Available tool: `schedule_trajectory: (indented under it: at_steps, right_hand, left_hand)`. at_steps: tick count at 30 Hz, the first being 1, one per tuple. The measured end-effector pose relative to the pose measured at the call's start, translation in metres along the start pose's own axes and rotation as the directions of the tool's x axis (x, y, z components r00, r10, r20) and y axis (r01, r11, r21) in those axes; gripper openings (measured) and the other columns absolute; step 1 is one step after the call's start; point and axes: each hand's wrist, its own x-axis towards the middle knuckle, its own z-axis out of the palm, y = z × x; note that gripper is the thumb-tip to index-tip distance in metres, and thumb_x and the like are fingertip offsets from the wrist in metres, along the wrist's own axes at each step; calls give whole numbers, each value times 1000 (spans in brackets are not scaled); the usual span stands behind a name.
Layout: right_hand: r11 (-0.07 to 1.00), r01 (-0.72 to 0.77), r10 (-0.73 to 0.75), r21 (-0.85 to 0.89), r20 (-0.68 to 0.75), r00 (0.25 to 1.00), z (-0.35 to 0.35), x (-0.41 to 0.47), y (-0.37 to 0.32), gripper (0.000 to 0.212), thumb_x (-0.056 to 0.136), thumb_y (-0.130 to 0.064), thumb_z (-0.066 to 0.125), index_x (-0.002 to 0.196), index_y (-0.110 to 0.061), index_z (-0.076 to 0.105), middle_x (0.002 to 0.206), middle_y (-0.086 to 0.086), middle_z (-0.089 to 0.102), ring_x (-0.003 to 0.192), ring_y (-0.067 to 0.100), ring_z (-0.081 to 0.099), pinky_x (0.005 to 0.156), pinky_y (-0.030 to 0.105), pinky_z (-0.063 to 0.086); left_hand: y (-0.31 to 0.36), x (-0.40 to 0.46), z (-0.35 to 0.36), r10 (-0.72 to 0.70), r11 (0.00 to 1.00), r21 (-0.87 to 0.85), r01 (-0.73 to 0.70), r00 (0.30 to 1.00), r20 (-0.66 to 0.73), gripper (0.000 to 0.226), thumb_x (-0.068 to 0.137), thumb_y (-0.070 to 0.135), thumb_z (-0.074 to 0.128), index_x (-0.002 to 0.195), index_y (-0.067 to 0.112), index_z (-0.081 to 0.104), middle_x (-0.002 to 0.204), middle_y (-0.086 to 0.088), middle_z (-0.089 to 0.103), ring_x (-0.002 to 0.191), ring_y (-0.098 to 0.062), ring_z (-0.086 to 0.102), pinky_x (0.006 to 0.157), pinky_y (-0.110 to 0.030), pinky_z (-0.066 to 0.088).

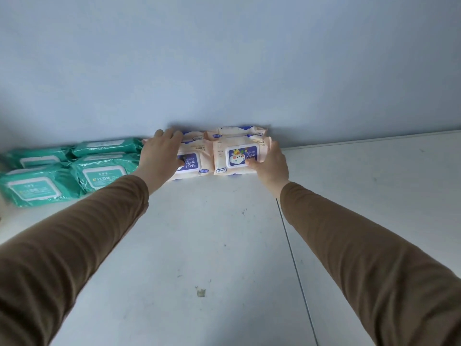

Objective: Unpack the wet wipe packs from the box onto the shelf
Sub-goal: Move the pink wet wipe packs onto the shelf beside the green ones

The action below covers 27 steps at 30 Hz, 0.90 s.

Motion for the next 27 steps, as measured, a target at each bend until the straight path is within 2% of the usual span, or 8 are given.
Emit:
schedule_trajectory:
  at_steps: [4,9,14,19,27]
  right_hand:
    - [999,7,-8,-46,-13,1000,-27,-22,17,65,76,-38,79,125,-12,46,122,7,58,116,30,50,93,43,45]
    - [993,36,-38,-111,-20,999,-96,-73,72,59,82,-34,73,131,-18,45,124,1,57,116,24,51,95,39,40]
    - [972,51,-64,-230,-47,997,-195,-146,144,49,86,-32,68,130,-18,49,125,0,58,114,23,50,96,40,39]
    - [957,30,-56,-290,-82,995,-302,-237,230,44,91,-32,64,131,-19,50,127,1,56,116,23,49,97,40,39]
    - [948,-123,93,-293,-114,989,-444,-362,381,38,92,-33,62,126,-20,54,126,0,57,119,21,49,99,41,43]
  left_hand:
    - [36,-12,-4,103,994,-30,-108,987,-124,66,65,14,81,124,14,53,116,-10,53,104,-34,48,82,-45,47]
    - [135,-30,-8,184,961,-196,-197,979,-84,54,78,25,74,126,11,53,122,-8,53,116,-34,46,93,-45,44]
    - [268,-60,-13,328,872,-386,-302,945,2,50,86,31,68,130,13,54,125,-5,55,117,-28,49,98,-40,42]
    - [418,-115,-27,464,781,-473,-409,886,0,45,89,35,65,130,19,55,127,2,55,118,-22,48,95,-36,44]
    - [636,-217,-38,618,639,-562,-525,785,-31,40,90,34,63,128,22,56,126,2,56,118,-20,48,96,-35,42]
